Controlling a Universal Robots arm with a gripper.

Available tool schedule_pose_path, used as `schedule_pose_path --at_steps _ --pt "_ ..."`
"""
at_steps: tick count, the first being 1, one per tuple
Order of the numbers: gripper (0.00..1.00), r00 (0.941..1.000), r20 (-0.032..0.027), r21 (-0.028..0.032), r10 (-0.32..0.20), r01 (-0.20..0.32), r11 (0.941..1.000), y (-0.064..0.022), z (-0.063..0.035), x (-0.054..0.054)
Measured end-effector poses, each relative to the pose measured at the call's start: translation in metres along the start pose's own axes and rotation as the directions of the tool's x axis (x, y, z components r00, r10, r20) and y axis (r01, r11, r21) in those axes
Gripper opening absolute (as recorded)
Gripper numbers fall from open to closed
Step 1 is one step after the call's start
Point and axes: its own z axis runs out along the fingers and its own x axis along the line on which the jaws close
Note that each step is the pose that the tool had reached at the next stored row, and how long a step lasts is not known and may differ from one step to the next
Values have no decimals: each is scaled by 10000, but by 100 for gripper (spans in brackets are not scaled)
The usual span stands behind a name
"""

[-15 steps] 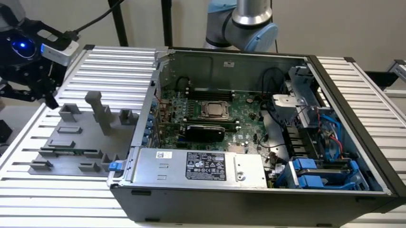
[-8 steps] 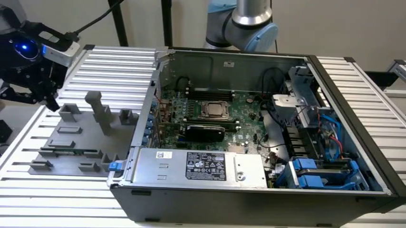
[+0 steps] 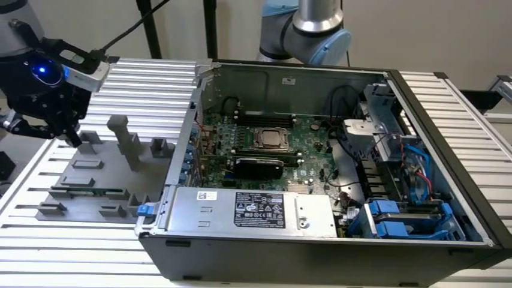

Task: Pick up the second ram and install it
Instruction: 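Pick up the second ram and move it above second insertion slot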

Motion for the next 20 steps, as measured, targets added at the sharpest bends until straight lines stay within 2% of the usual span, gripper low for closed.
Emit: schedule_pose_path --at_steps 5,10,14,20 --pt "0 9965 -34 15 -830 830 9965 -6 55 -2" --pt "0 9849 -53 17 -1732 1732 9849 -7 105 -3" --pt "0 9695 -68 18 -2451 2451 9695 -7 150 -3" --pt "0 9399 -92 -1 -3414 3414 9399 -9 210 0"
